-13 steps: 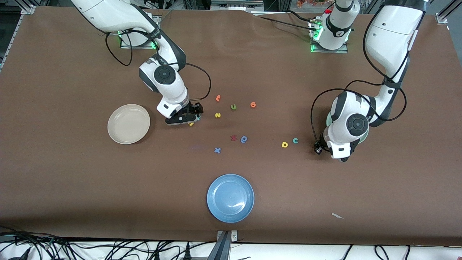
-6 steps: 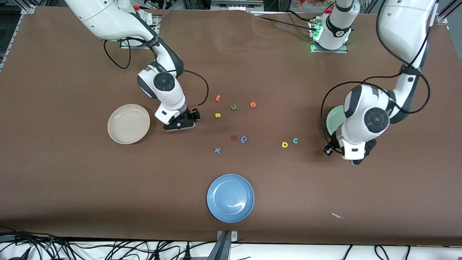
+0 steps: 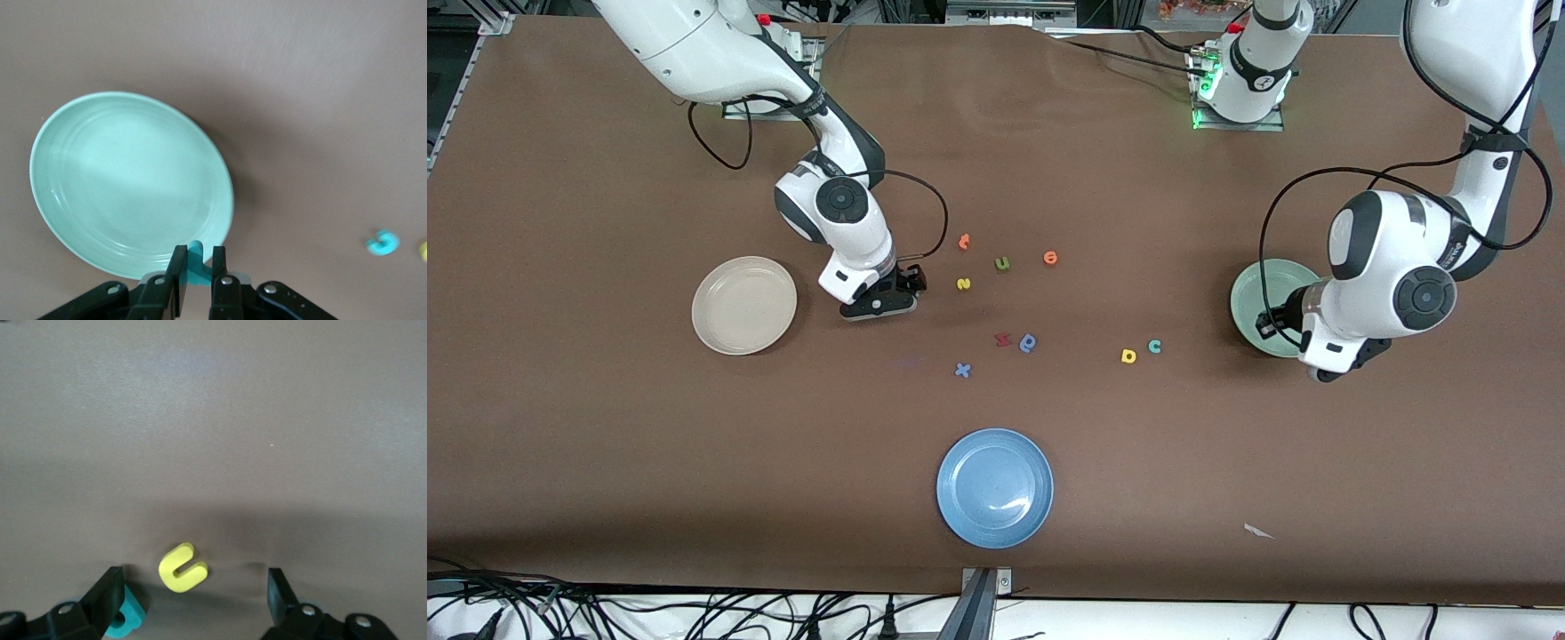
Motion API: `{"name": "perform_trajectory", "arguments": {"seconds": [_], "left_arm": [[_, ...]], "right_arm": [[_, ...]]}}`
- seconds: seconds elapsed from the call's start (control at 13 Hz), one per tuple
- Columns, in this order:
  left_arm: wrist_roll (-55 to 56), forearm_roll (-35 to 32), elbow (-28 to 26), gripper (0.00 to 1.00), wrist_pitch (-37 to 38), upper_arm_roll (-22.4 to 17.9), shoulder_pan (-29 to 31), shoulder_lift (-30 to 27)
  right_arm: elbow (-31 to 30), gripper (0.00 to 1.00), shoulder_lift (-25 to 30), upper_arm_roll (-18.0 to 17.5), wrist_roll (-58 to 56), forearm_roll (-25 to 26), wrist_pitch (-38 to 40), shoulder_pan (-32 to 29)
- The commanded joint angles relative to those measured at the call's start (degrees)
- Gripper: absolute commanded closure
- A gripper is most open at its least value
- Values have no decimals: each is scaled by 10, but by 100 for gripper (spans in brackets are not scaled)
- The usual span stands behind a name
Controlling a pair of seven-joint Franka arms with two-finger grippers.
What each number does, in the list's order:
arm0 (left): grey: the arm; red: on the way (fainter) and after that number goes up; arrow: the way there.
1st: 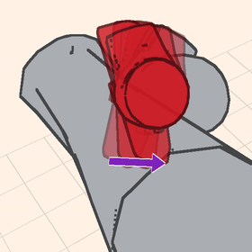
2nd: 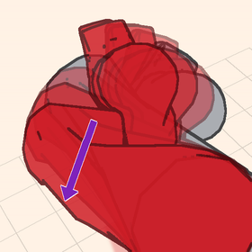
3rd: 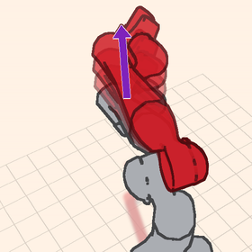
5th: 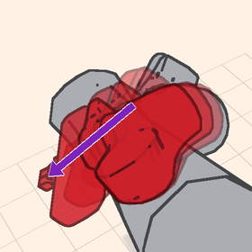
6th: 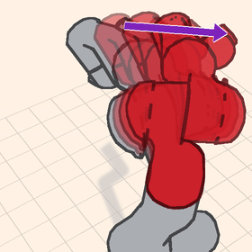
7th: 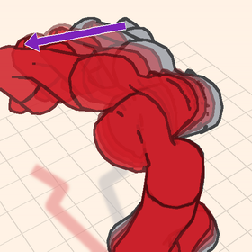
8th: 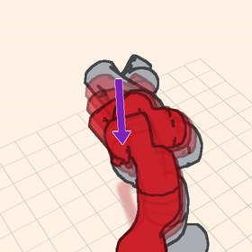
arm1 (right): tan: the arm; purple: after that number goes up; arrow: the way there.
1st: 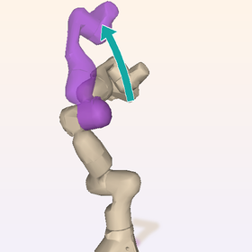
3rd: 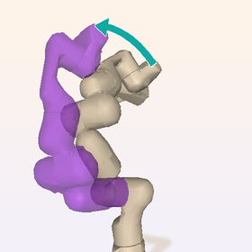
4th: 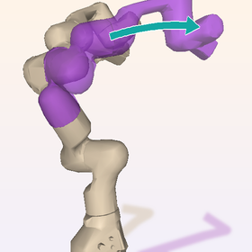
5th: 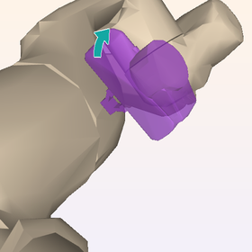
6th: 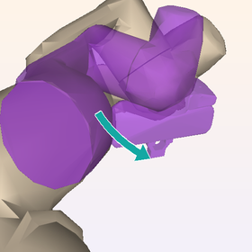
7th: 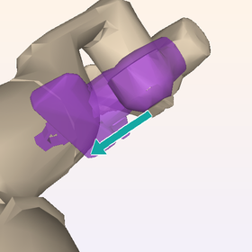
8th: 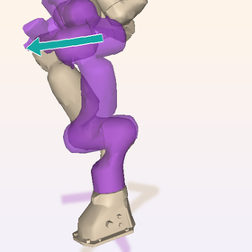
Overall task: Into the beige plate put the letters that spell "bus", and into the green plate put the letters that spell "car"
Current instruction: 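Carry the teal letter to the green plate and open the left gripper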
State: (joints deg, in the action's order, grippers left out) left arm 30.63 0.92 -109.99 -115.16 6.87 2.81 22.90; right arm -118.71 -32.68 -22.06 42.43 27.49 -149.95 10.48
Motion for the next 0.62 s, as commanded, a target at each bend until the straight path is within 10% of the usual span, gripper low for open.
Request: {"name": "perform_trajectory", "arguments": {"seconds": [0.0,0.15,0.31,0.54], "left_arm": [[-67,11,-39,100,-10,1,11,1],[-73,11,-72,100,-53,1,12,3],[-73,11,-87,76,-77,1,16,3],[-73,12,-79,0,-76,2,19,0]], "right_arm": [[13,5,-12,10,14,22,-6,6],[14,5,-12,11,14,28,-6,6],[14,5,-12,12,12,39,-5,5],[14,5,-9,16,6,45,-5,2]]}}
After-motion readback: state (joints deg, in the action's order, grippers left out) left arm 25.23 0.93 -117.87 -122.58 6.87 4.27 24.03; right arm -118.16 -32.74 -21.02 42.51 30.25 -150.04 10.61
